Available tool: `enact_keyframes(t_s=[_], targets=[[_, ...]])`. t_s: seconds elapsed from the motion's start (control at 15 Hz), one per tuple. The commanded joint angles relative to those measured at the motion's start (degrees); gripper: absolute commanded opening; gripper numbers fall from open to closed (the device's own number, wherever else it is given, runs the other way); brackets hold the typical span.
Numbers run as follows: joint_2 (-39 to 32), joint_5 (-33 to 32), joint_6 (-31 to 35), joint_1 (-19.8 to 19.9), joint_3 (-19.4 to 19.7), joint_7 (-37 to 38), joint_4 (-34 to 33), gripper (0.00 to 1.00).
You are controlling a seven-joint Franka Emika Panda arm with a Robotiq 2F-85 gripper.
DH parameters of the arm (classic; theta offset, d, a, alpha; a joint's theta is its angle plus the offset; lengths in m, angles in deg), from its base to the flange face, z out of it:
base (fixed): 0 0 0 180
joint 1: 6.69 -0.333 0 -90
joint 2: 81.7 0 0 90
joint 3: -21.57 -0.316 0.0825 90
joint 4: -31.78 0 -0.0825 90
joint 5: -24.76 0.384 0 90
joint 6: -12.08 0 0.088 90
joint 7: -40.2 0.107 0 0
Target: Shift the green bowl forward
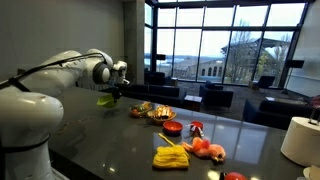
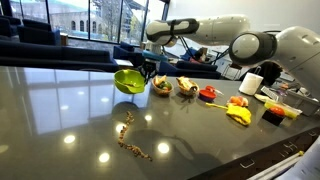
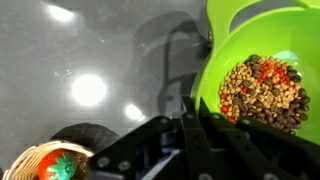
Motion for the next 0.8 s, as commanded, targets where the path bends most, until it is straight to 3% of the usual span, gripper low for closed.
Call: enact_keyframes(t_s=[0.0,0.73], targets=[[5.2,0.7,1.7,1.1,-0.3,-0.3,7.8,0.01],[19.3,-0.2,13.0,2.0,0.4,-0.7,33.2,0.01]])
